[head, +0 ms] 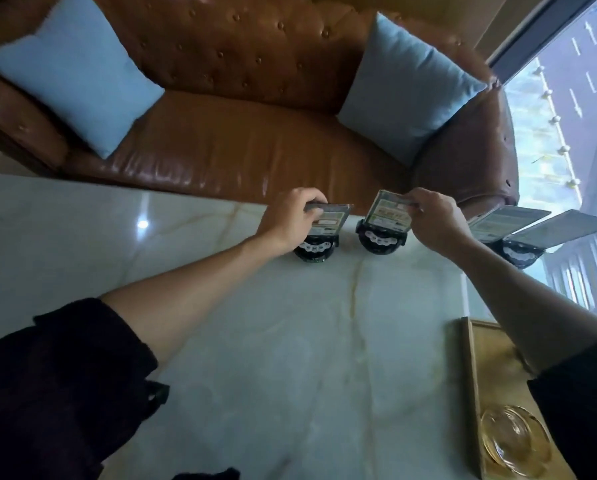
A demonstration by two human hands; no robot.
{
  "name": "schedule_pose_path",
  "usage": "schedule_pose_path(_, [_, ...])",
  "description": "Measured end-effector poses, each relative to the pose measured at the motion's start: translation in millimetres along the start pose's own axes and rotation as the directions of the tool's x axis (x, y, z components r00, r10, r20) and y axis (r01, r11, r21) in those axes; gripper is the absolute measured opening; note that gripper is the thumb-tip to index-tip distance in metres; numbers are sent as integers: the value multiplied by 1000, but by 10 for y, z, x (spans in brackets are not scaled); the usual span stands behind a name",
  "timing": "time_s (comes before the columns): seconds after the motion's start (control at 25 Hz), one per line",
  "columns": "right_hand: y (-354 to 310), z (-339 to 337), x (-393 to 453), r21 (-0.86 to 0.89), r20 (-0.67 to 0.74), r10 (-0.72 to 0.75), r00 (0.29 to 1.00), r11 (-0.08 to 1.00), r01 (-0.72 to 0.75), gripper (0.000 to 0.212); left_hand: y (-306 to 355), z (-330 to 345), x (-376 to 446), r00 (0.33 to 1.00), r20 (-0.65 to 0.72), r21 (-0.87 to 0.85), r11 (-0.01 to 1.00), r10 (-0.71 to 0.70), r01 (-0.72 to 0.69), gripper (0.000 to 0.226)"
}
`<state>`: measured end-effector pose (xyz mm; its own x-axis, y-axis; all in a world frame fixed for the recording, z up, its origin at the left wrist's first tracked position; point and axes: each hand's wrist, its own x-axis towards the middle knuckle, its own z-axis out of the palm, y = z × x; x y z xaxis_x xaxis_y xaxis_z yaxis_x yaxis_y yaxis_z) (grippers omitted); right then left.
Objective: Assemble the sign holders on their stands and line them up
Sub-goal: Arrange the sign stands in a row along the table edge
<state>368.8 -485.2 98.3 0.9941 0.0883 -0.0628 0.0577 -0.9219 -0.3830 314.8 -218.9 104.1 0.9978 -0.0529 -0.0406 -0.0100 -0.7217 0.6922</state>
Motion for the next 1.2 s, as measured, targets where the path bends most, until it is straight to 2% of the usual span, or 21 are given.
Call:
schedule_pose_path(0.28, [558,-119,229,3,0,-15,1000,1000,15,26,304,382,604,998,18,-13,998,68,-68,15])
schedule_pose_path(0.64, [1014,-146,336,86,85,1,996,996,-8,31,488,654,735,998,32,-42,998,57,-56,13])
schedule_pose_path(0.8, [999,-149,343,36,104,3,995,999,-7,34,522,673,743,999,40,-10,1000,29,-28,17])
schedule_pose_path(0.96, [895,-216,215,-30,59,-28,998,999,30,39,462,525,623,998,49,-10,999,-35,36,38])
schedule_pose_path(1.2, [555,-424,-85,-82,6,-25,1000,996,25,54,227,22,93,993,54,-50,993,-105,108,37])
